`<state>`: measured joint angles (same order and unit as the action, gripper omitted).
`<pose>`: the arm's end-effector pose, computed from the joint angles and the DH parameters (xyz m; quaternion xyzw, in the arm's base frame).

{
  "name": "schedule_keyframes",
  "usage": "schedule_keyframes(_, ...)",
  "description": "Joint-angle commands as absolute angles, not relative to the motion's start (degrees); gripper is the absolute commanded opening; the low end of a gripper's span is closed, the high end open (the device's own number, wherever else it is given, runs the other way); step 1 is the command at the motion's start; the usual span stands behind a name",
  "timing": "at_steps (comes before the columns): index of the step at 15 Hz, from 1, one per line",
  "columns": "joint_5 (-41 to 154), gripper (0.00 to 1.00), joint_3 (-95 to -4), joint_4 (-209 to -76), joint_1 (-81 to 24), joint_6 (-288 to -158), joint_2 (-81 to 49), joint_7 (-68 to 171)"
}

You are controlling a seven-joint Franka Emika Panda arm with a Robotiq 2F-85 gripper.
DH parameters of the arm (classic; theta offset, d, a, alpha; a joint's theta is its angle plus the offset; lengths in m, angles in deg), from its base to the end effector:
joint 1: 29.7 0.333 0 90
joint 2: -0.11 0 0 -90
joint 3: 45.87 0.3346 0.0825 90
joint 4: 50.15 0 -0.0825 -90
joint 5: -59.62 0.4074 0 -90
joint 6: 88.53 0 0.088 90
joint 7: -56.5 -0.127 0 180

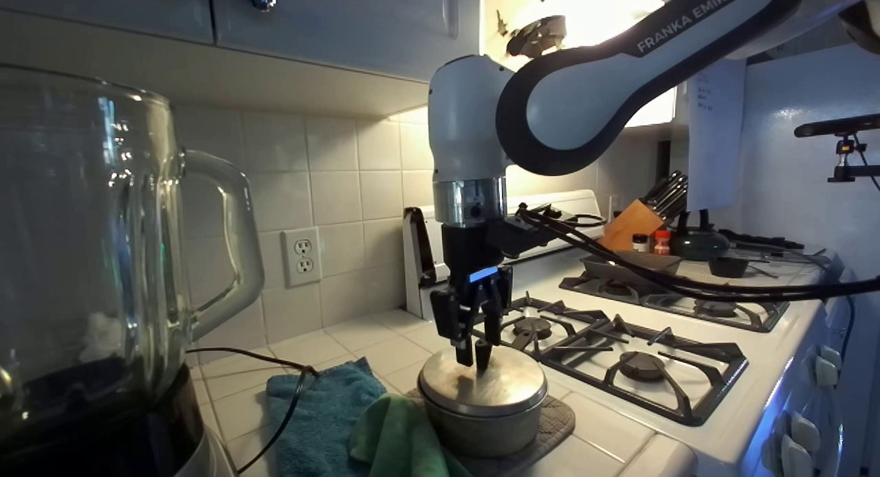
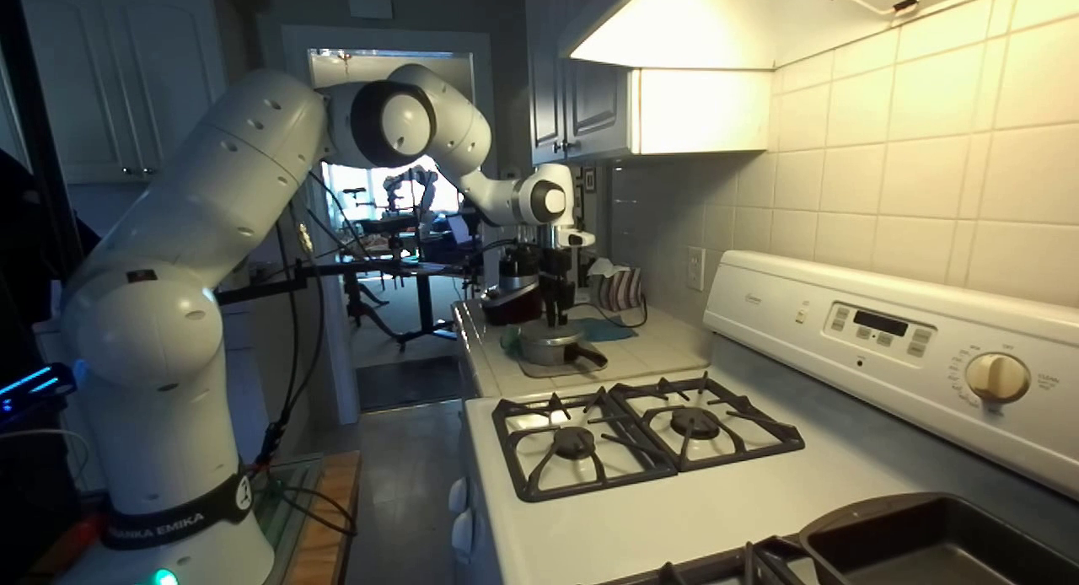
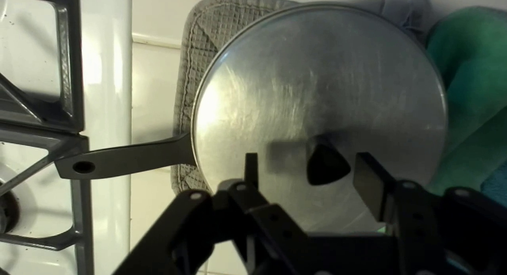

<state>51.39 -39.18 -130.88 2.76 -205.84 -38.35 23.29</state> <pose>0.6001 0.4548 0.2897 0.9968 0.0735 0.0047 0.0299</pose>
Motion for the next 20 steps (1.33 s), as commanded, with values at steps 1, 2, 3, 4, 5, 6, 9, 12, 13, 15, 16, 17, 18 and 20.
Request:
schedule_keyframes(1,51.07,0.35,-39.37,-128.12,3.33,-203.44,-39.94,23.02)
schedule_keyframes(2,51.19,0.27,-39.33,-128.07,3.3,-203.08,-39.93,22.97)
schedule_keyframes(3,51.41,0.21,-39.23,-128.01,3.21,-202.73,-39.87,23.02)
schedule_keyframes(4,51.51,0.13,-39.16,-127.91,3.18,-202.64,-39.78,22.96)
schedule_keyframes(5,51.62,0.07,-39.07,-127.71,3.16,-202.57,-39.6,23.0)
schedule_keyframes(6,51.57,0.01,-39.02,-127.33,3.24,-202.43,-39.41,23.07)
schedule_keyframes(9,50.8,0.06,-39.1,-125.71,3.91,-201.35,-39.44,23.34)
schedule_keyframes(12,50.26,0.06,-39.12,-123.36,4.9,-199.95,-39.81,23.7)
schedule_keyframes(13,50.01,0.06,-39.21,-122.45,5.3,-199.74,-40.09,23.8)
schedule_keyframes(15,49.39,0.06,-39.58,-120.06,6.17,-199.69,-41.23,23.97)
schedule_keyframes(16,49.21,0.06,-39.72,-118.64,6.53,-199.69,-42.04,24.24)
schedule_keyframes(17,49.07,0.06,-39.81,-117.26,6.85,-199.48,-42.93,24.49)
schedule_keyframes(18,48.98,0.06,-39.92,-116.08,7.16,-199.3,-43.7,24.75)
schedule_keyframes(20,48.74,0.06,-40.04,-113.66,7.94,-198.65,-45.49,25.62)
